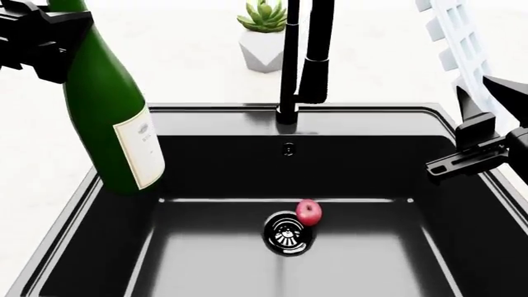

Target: Pick the ice cube tray and bottle and place them in the sink. Then turn on the water.

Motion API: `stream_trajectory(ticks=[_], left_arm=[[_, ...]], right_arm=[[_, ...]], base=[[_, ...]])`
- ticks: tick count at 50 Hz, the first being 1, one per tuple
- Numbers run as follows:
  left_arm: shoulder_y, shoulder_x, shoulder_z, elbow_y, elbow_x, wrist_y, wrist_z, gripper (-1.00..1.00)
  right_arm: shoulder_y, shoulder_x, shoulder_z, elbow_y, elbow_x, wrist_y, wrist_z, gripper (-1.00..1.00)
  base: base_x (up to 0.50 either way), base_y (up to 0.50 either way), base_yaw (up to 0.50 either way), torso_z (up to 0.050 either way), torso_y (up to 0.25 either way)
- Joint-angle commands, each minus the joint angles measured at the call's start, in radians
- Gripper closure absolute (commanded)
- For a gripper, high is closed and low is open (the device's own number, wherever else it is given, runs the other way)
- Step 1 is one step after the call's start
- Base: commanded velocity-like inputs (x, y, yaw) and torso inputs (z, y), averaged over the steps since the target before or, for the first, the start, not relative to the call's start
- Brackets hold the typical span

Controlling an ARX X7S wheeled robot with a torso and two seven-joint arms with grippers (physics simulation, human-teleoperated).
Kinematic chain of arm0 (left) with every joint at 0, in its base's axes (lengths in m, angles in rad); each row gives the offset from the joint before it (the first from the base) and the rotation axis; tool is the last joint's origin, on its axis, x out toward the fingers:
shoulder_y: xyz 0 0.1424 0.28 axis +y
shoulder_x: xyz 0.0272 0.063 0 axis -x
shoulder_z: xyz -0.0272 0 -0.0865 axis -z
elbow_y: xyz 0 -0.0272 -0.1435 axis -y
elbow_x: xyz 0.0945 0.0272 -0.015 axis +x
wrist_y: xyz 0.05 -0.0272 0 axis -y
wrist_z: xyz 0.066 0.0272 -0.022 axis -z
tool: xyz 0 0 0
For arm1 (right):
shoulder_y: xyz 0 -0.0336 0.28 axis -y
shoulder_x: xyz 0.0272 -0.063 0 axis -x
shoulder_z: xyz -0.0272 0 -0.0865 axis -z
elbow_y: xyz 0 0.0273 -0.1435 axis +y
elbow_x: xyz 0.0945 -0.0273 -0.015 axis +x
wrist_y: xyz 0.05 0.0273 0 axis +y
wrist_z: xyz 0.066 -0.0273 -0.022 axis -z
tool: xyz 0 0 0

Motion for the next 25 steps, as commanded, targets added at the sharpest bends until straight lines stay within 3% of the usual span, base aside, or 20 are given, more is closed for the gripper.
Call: stream_trajectory(ticks=[1,25], left_arm=[[-0.008,-0.005,-0.005,0.0,0.004,0.01,-0.005,1.0],[0.002,-0.013,0.002,0.004,0.009,0.025,0.008,1.0]], right_arm=[[-0.009,0.005,0.005,-0.002,-0.014,-0.007,-0.004,1.0],[-0.016,-0.002,0.008,0.005,-0.016,-0.011,-0.001,1.0]], base=[[0.16,0.0,0.0,0.0,0.0],[0.04,0.0,0.0,0.0,0.001]])
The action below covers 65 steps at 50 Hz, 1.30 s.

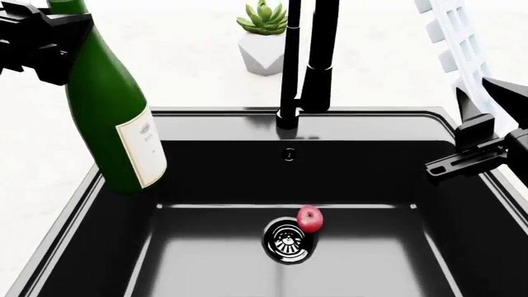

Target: Pick the ice cube tray and bottle and place them in the sink. Then turn on the water.

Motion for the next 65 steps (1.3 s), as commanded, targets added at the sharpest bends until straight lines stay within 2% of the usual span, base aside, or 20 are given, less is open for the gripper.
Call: stream_trajectory(ticks=[1,11,26,34,45,65], left_arm=[[-0.007,-0.004,-0.005,-0.001,0.009,0.01,0.001,1.0],[0.014,0.025,0.016,-0.012,0.07,0.034,0.026,1.0],[0.023,0.185,0.173,-0.057,0.328,0.098,0.087,1.0],[0.037,0.264,0.222,-0.135,0.4,0.146,0.105,1.0],[0.07,0.355,0.328,-0.262,0.554,0.249,0.216,1.0],[0.129,0.499,0.462,-0.544,0.743,0.44,0.386,1.0]], right_arm=[[0.006,-0.004,0.005,0.003,-0.008,0.006,-0.002,1.0],[0.007,0.001,0.008,0.004,-0.005,0.009,-0.002,1.0],[-0.048,0.036,0.016,-0.005,-0.018,-0.046,-0.009,1.0],[-0.068,0.047,0.019,-0.004,-0.028,-0.066,-0.014,1.0],[-0.057,0.043,0.021,-0.006,-0.016,-0.048,-0.006,1.0],[-0.017,0.015,0.021,0.002,-0.002,0.002,-0.001,1.0]], base=[[0.0,0.0,0.0,0.0,0.0],[0.0,0.0,0.0,0.0,0.001],[0.0,0.0,0.0,0.0,0.001],[0.0,0.0,0.0,0.001,0.001],[0.0,0.0,0.0,0.0,0.001],[0.0,0.0,0.0,0.001,0.001]])
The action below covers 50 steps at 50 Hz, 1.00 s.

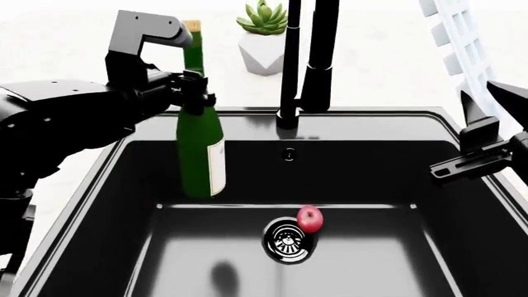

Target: Pick the ice cube tray and bottle and place them in the sink. Then turn on the water.

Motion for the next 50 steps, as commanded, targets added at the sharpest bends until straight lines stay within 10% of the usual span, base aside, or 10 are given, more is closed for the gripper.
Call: stream_trajectory(ticks=[1,50], left_arm=[[0.027,0.081,0.061,-0.144,0.102,0.103,0.082,1.0],[0.096,0.235,0.152,-0.575,0.272,0.369,0.231,1.0]], right_arm=[[0.015,-0.006,0.004,0.001,-0.006,0.017,-0.001,1.0],[-0.038,0.019,0.013,0.005,-0.024,-0.017,-0.004,1.0]], base=[[0.0,0.0,0.0,0.0,0.0],[0.0,0.0,0.0,0.0,0.001]])
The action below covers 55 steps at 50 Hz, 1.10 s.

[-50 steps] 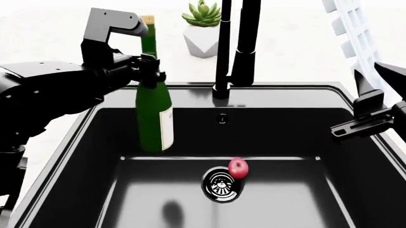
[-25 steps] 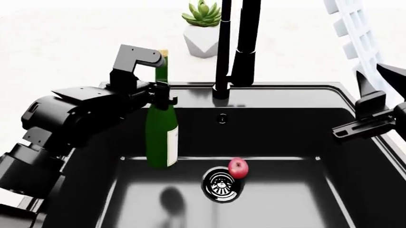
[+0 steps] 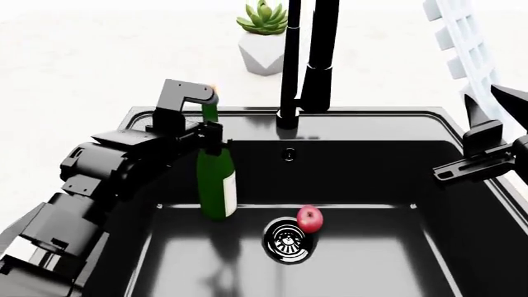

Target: Pick the ice cube tray and bottle and place them in the sink. Then turn on the water.

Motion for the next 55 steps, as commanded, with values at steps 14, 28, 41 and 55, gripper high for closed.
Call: stream_trajectory(ticks=[14,28,41,55], left_arm=[[0.039,0.024,0.009,-0.058,0.024,0.052,0.025,1.0],[0.068,0.022,0.022,-0.051,0.029,0.054,0.029,1.0],[0.068,0.024,0.027,-0.062,0.03,0.051,0.037,-1.0],[0.057,0.023,0.025,-0.066,0.027,0.046,0.042,-1.0]], right_arm=[[-0.025,-0.002,0.002,0.006,-0.03,-0.017,-0.007,1.0],[-0.041,-0.001,0.002,0.006,-0.039,-0.027,-0.008,1.0],[-0.045,-0.003,0.004,0.005,-0.038,-0.026,-0.006,1.0],[-0.048,-0.003,0.007,0.004,-0.04,-0.028,-0.01,1.0]], base=[[0.0,0.0,0.0,0.001,0.001],[0.0,0.0,0.0,0.0,0.001],[0.0,0.0,0.0,0.0,0.0],[0.0,0.0,0.0,0.0,0.0]])
